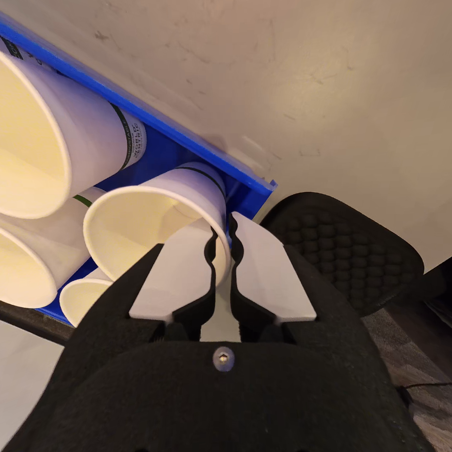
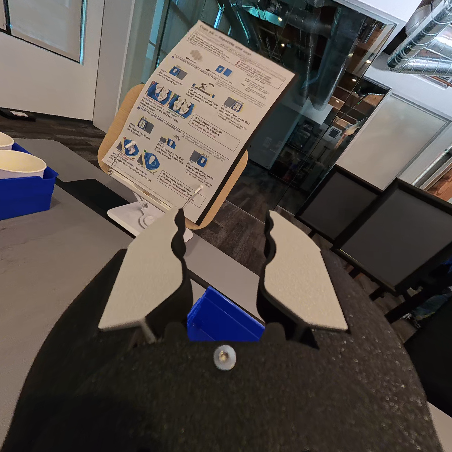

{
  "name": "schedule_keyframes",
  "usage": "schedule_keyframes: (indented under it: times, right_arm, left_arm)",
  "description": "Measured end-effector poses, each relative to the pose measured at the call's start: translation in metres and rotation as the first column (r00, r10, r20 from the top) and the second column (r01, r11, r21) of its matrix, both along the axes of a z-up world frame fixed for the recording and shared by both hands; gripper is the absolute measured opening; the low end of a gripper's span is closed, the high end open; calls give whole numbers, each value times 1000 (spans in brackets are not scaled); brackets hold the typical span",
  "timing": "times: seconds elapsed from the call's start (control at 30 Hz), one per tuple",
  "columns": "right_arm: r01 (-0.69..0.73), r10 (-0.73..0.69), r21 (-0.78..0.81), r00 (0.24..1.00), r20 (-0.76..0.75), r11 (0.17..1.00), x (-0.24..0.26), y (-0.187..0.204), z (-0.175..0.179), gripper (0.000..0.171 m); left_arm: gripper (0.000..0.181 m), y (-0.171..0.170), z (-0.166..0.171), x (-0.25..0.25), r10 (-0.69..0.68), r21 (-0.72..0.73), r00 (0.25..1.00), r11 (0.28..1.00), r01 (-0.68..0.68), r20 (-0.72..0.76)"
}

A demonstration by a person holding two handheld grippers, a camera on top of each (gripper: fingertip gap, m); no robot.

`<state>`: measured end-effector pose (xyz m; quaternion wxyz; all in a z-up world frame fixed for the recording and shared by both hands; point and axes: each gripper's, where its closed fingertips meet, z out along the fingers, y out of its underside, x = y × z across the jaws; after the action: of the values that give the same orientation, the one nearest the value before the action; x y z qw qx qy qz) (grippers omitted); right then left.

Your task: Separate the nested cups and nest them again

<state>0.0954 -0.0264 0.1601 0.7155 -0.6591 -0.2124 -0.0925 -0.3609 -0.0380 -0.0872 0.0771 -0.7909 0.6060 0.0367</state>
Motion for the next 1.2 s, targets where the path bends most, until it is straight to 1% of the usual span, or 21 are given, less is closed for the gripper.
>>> schedule_keyframes:
  times: [0.13, 0.2, 0.3, 0.4, 0.5, 0.57, 0.63, 0.67, 0.7, 0.77, 0.83, 0.87, 0.93, 1.0, 1.07, 1.1, 1.2]
  right_arm:
    - [-3, 3, -13, 1000, 3, 1000, 0, 2, -3, 62]
    - [-6, 6, -23, 1000, 6, 1000, 0, 3, -5, 62]
    - [-9, 9, -40, 1000, 4, 999, -1, 6, -9, 62]
    - [-13, 13, -83, 1000, -6, 996, -5, 10, -17, 62]
    - [-97, 96, -153, 995, -16, 984, -25, 15, -31, 65]
    - [-224, 218, -182, 975, -51, 957, -50, 15, -38, 66]
    - [-405, 387, -211, 914, -122, 890, -85, 9, -45, 67]
    - [-504, 477, -219, 863, -167, 835, -103, 3, -47, 68]
    - [-602, 565, -219, 797, -211, 768, -122, -5, -48, 69]
    - [-766, 711, -199, 642, -286, 611, -156, -24, -50, 69]
    - [-859, 787, -199, 511, -345, 471, -183, -40, -56, 72]
    - [-886, 807, -210, 463, -367, 413, -194, -45, -61, 76]
    - [-915, 826, -245, 396, -402, 319, -213, -54, -74, 85]
    - [-925, 838, -291, 352, -418, 243, -227, -60, -88, 90]
    - [-930, 843, -311, 323, -431, 197, -235, -63, -98, 91]
    - [-938, 843, -307, 293, -451, 162, -238, -65, -101, 90]
    - [-962, 826, -273, 173, -536, 24, -244, -78, -103, 91]
  left_arm:
    - [5, -2, 4, 1, -3, 3, 1000, 1000, 3, -5]
    - [5, -1, 9, 2, -15, 27, 1000, 1000, 15, -6]
    - [4, -2, 24, 2, -37, 67, 999, 997, 38, -17]
    - [4, -4, 49, 0, -66, 108, 996, 992, 71, -53]
    - [4, -4, 83, 2, -102, 163, 991, 980, 115, -89]
    - [4, -7, 106, 13, -137, 175, 988, 973, 148, -72]
    - [4, -13, 126, 32, -195, 171, 980, 965, 197, -30]
    - [4, -17, 134, 45, -231, 167, 973, 959, 227, 2]
    - [4, -23, 140, 59, -273, 156, 961, 952, 264, 38]
    - [4, -41, 148, 88, -378, 118, 919, 924, 365, 116]
    - [4, -57, 151, 115, -477, 98, 861, 879, 467, 177]
    - [4, -64, 152, 126, -520, 92, 831, 854, 512, 199]
    - [4, -78, 152, 146, -594, 79, 771, 801, 593, 231]
    - [4, -88, 152, 162, -651, 78, 713, 750, 657, 260]
    - [4, -95, 150, 174, -693, 73, 668, 707, 704, 271]
    - [4, -97, 148, 178, -713, 75, 647, 685, 724, 270]
    - [4, -104, 145, 189, -750, 76, 599, 639, 765, 280]
